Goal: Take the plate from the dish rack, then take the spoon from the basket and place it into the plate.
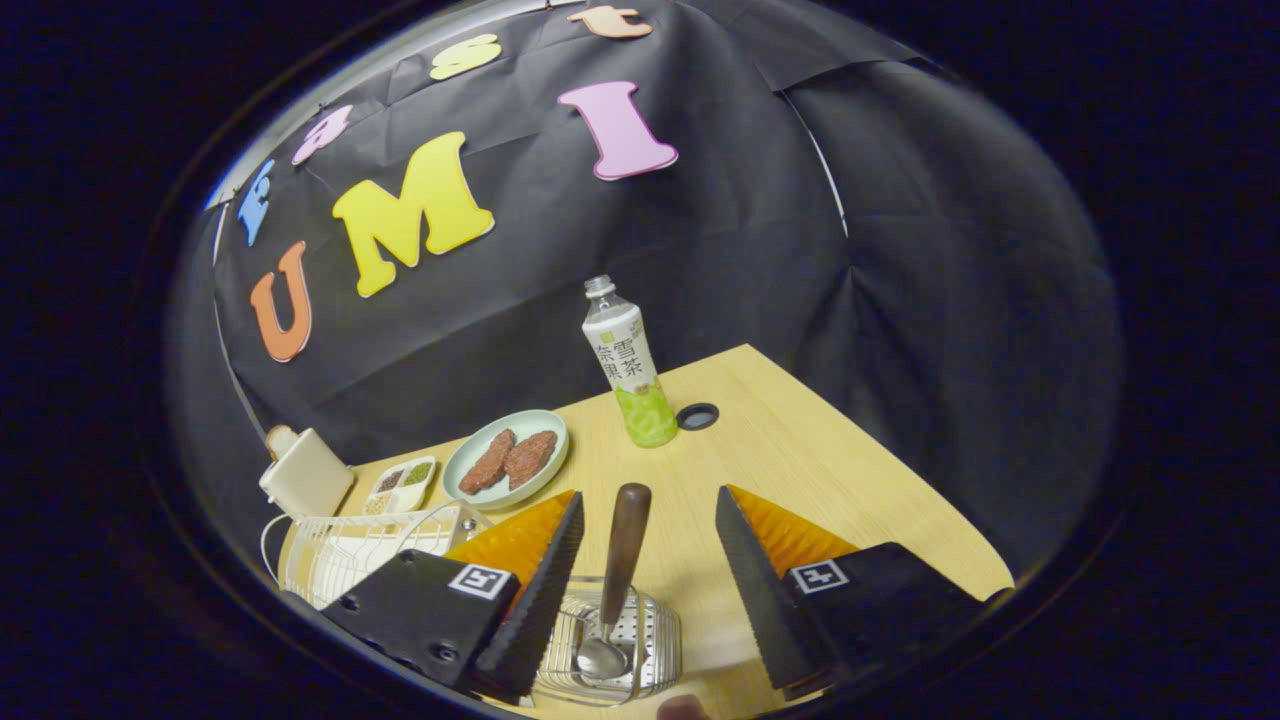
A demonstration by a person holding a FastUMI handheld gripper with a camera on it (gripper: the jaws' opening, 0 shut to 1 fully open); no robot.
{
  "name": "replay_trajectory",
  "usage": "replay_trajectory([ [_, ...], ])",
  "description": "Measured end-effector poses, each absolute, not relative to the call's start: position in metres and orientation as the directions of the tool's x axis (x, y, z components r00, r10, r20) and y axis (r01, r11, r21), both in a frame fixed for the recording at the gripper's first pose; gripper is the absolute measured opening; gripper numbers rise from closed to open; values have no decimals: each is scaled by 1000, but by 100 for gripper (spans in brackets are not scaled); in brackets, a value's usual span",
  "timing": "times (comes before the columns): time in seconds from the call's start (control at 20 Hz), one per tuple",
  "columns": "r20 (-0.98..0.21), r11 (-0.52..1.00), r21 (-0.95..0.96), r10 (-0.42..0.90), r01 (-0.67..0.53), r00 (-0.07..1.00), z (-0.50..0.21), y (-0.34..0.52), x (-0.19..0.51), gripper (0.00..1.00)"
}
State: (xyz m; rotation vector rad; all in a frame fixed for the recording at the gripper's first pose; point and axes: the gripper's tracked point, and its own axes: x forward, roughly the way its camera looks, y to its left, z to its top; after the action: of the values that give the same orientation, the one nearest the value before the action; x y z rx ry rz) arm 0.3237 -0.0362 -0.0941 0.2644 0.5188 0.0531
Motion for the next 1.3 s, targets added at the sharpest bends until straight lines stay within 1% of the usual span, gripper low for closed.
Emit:
replay_trajectory([
  [0.1,-482,963,270,126,11,867,-93,-32,325,77],
  [0.25,-479,961,275,133,5,868,-86,-28,321,49],
  [0.3,-481,962,272,125,12,868,-86,-29,318,43],
  [0.35,-479,960,280,123,18,869,-85,-30,316,30],
  [0.4,-475,953,301,141,10,869,-80,-27,309,24],
  [0.55,-460,952,305,154,-8,874,-72,-22,294,18],
  [0.75,-381,963,265,148,-45,913,-46,-13,270,14],
  [0.9,-293,969,238,130,-60,947,-15,-10,257,12],
  [1.1,-112,984,167,85,-65,990,43,-7,234,12],
  [1.2,-67,987,138,95,-85,993,60,6,210,12],
  [1.3,-47,986,128,112,-105,993,69,16,187,12],
])
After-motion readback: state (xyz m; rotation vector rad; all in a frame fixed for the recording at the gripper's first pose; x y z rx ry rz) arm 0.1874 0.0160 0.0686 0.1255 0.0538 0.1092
